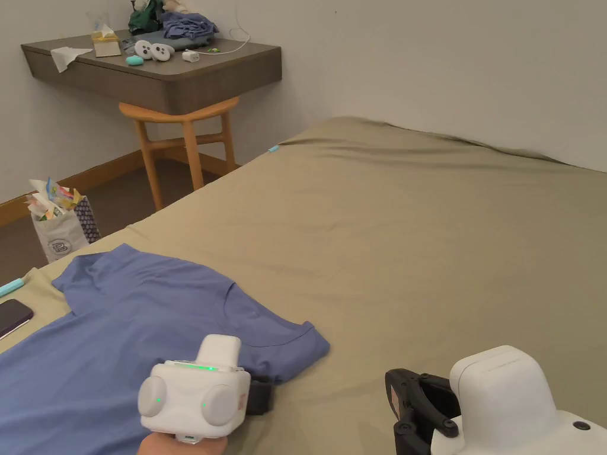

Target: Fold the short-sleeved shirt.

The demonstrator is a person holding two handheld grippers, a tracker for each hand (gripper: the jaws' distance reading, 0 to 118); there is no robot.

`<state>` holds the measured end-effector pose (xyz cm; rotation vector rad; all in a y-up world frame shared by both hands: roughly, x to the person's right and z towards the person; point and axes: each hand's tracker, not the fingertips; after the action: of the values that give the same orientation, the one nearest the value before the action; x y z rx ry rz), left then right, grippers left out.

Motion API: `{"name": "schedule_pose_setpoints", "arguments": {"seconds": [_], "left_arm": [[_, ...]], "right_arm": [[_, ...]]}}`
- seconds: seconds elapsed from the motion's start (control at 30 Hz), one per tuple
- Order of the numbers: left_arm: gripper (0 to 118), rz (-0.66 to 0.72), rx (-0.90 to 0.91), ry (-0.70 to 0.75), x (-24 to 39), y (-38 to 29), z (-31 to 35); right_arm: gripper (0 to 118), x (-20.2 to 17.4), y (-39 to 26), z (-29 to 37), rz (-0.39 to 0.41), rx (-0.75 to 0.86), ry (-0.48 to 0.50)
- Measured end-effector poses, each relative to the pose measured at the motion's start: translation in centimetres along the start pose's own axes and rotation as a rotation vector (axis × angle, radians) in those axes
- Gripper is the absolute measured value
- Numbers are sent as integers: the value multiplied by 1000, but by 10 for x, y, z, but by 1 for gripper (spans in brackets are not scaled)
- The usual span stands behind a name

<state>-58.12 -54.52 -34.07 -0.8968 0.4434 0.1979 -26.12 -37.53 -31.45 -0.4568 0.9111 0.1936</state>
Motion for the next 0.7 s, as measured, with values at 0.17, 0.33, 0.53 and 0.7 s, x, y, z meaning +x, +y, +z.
{"name": "schedule_pose_setpoints", "arguments": {"seconds": [0.17, 0.33, 0.53, 0.7], "left_arm": [[4, 148, 38, 91, -32, 16, -21], [4, 227, 88, 20, -24, 19, 10], [4, 151, 255, -134, 43, 59, 99], [4, -23, 317, -331, 170, 95, 143]], "right_arm": [[3, 14, -2, 12, -39, 0, -41], [3, 28, -5, 35, -65, 19, -92], [3, 65, -8, 100, -213, 100, -203], [3, 110, -13, 185, -194, 133, -449]]}}
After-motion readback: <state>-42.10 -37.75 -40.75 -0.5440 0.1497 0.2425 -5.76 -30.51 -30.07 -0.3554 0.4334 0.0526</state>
